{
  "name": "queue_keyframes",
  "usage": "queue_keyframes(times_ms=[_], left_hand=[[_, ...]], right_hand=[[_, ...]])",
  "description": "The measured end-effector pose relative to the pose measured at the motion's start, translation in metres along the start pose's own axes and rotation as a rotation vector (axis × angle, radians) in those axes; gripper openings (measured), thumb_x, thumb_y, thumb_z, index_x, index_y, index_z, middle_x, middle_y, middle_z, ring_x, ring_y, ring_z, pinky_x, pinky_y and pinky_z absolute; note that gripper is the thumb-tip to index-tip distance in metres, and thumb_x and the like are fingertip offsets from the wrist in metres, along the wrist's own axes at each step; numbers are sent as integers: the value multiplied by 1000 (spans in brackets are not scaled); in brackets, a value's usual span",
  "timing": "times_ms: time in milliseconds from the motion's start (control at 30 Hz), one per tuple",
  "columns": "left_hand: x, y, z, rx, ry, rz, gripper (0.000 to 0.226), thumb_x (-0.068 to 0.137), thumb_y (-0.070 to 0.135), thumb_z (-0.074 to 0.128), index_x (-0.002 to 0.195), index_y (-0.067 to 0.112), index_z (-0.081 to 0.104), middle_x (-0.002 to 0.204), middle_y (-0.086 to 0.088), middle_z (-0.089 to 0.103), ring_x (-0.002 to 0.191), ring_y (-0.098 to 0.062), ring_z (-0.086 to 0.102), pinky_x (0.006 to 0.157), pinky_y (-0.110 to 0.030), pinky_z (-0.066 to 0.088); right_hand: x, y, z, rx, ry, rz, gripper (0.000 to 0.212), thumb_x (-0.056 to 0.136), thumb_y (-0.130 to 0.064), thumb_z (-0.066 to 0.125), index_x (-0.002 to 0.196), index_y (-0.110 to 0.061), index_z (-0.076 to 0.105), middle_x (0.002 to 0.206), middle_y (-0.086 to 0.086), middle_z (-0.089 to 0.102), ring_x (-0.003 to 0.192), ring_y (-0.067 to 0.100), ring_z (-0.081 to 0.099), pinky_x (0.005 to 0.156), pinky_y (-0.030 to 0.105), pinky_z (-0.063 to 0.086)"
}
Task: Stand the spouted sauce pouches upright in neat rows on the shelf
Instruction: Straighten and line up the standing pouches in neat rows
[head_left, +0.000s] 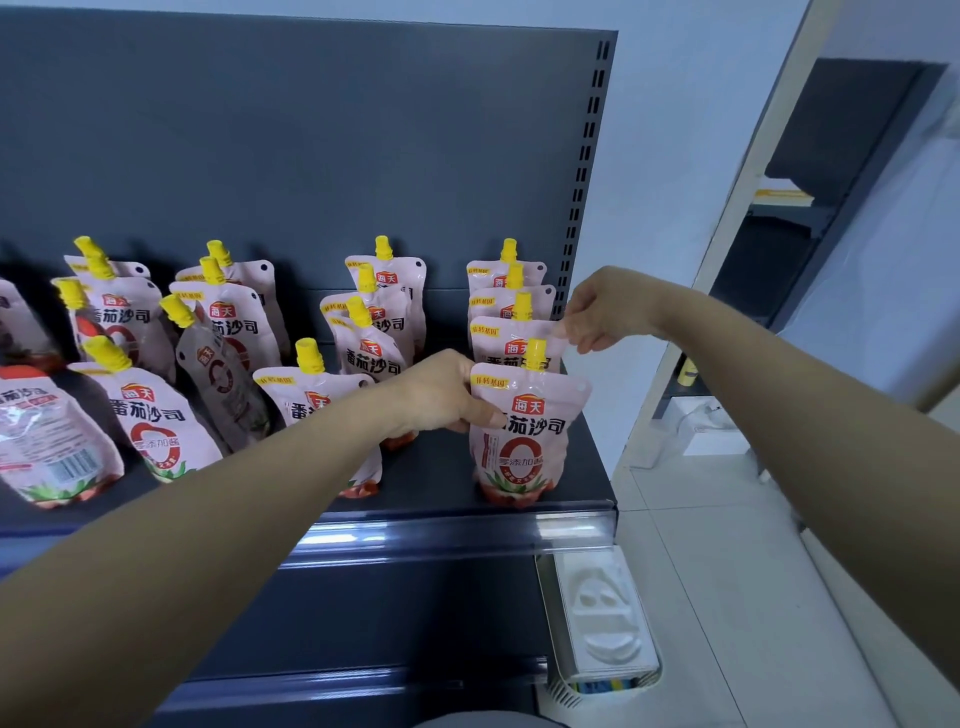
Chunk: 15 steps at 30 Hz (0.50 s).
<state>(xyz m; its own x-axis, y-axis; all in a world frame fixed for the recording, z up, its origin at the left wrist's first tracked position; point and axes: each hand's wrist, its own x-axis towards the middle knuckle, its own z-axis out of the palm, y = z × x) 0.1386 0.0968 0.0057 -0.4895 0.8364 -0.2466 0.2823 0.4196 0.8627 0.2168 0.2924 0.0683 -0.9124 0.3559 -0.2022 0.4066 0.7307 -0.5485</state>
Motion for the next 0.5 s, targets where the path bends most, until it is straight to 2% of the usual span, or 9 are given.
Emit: queue_keyframes(times_ms=[67,167,300,367,433,500], left_hand=[[1,-2,1,-26,7,5,21,81,4,68,100,11,69,87,8,68,84,-6,64,77,-24,55],[1,-6,0,-58,9,5,17,80,5,69,89,19,70,87,9,69,88,-9,64,82,-28,55],[0,-8,2,-71,-15,6,23,78,3,70,100,13,69,93,5,70,91,-11,65,78,-22,56],[-1,-10,5,1,-35,18,28,77,1,71,104,10,69,99,1,70,91,-11,65,75,-18,55],[-1,-12,7,79,-21,37,30,77,2,72,106,10,69,106,-2,70,93,-11,65,77,-18,51],[-2,-12,7,92,-4,51,31,77,3,72,106,9,69,108,-2,70,89,-8,63,73,-13,48]], right_hand=[[-11,-10,-8,-54,45,-13,28,87,-35,64,81,-8,62,86,9,69,81,23,68,77,29,55],[-29,-24,-15,-120,-16,-23,38,84,-48,63,85,-10,67,84,3,70,78,16,67,75,23,54],[-43,-33,0,-185,-274,-8,26,83,-35,69,98,-14,70,92,-5,70,86,11,66,79,22,53],[-41,-32,11,-247,-251,-26,16,83,-25,70,92,-11,71,87,-5,68,85,15,65,80,24,53],[-38,-30,18,-287,-164,-48,9,84,-20,69,80,-12,70,75,-5,65,76,15,62,71,21,49],[-38,-29,20,-280,-128,-56,16,84,-19,69,68,-17,67,70,-6,62,71,13,57,66,19,45]])
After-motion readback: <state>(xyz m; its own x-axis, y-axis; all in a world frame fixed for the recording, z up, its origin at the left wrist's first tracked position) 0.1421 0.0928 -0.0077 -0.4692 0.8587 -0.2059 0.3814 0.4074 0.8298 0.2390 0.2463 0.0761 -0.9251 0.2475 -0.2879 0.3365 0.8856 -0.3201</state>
